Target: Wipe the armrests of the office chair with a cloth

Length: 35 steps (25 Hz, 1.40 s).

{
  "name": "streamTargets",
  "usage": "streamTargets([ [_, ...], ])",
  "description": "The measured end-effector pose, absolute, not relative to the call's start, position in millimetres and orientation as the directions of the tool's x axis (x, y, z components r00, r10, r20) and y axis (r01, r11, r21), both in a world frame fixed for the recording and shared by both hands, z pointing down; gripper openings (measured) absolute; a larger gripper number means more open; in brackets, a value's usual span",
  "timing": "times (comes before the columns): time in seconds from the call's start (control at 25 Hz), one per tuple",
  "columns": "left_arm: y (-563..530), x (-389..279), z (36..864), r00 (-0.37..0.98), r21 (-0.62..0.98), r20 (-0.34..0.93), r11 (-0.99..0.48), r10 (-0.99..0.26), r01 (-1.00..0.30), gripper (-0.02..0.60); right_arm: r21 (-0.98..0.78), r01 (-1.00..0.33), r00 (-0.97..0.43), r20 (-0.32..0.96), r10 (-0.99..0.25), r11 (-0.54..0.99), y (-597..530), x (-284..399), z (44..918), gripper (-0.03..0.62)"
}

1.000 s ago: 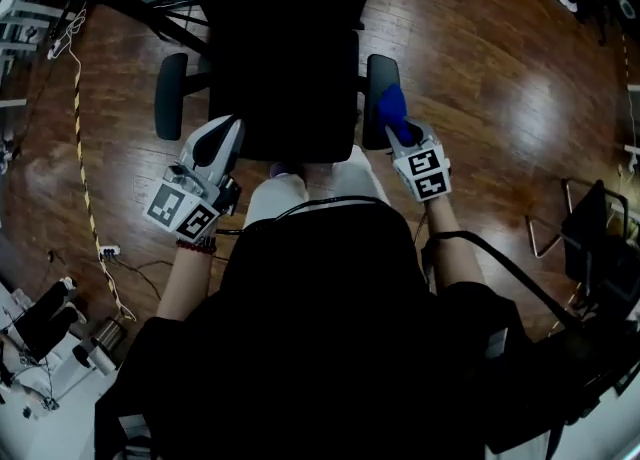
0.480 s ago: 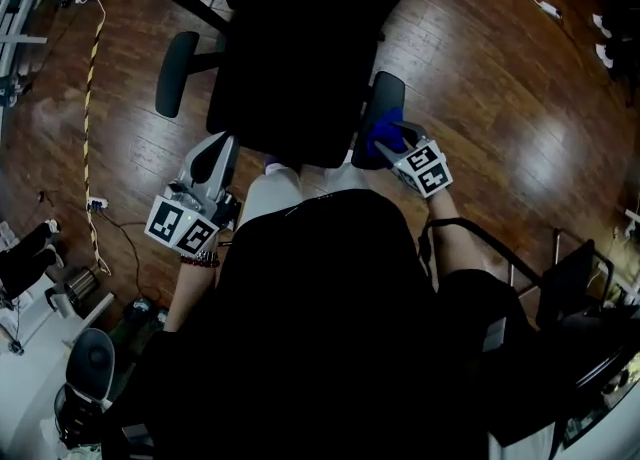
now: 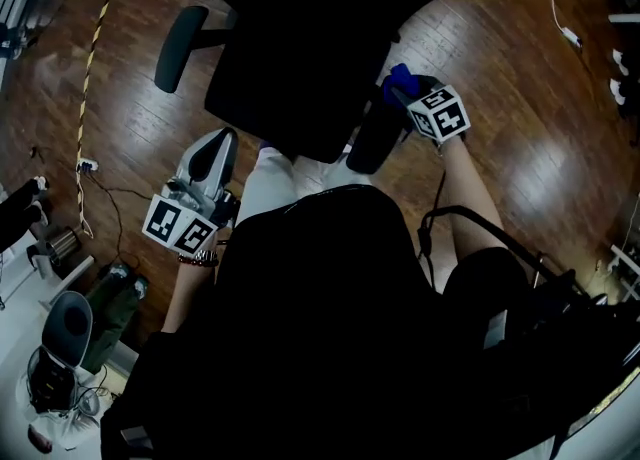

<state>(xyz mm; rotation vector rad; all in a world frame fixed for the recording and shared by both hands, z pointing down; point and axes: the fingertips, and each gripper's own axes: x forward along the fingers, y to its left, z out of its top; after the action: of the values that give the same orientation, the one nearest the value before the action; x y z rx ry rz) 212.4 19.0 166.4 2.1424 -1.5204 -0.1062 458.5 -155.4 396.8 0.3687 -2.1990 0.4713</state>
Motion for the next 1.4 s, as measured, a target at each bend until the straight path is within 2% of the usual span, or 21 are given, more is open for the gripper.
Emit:
streamTargets([
  [0.2, 31, 203, 169, 0.352, 0.449, 0.228, -0.223, -0.908, -0.865, 0.005, -0.107, -0.343, -0.526, 0.845, -0.096, 0.933, -184, 428, 395, 0.083],
  [0.44, 34, 190, 169, 0.337, 0.467, 0.220, -0.205, -0.915, -0.860, 0.005, -0.060, -0.064, -0.401, 0.916, 0.029, 0.996, -126, 400, 396, 0.078],
  [0.8, 27, 170, 173, 0.401, 0.470, 0.204, -0.270, -0.893, -0.840, 0.005, -0.197, 0.101, -0.420, 0.880, 0.221, 0.975, 50, 385, 396, 0.077],
  [0.96, 20, 167, 175, 0.437, 0.476, 0.208, -0.300, -0.875, -0.827, 0.005, -0.210, 0.140, -0.443, 0.861, 0.251, 0.968, 87, 384, 392, 0.077],
  [1.08, 13, 176, 175, 0.443, 0.465, 0.203, -0.312, -0.873, -0.829, 0.005, -0.109, 0.071, -0.490, 0.862, 0.130, 0.992, 45, 395, 394, 0.078],
  [1.2, 13, 190, 176, 0.429, 0.448, 0.210, -0.303, -0.879, -0.841, 0.005, -0.004, -0.121, -0.518, 0.853, -0.060, 0.993, -45, 413, 395, 0.078],
  [1.4, 15, 208, 176, 0.377, 0.516, 0.203, -0.228, -0.904, -0.826, 0.005, -0.014, -0.373, -0.523, 0.829, -0.198, 0.928, -169, 439, 394, 0.078],
])
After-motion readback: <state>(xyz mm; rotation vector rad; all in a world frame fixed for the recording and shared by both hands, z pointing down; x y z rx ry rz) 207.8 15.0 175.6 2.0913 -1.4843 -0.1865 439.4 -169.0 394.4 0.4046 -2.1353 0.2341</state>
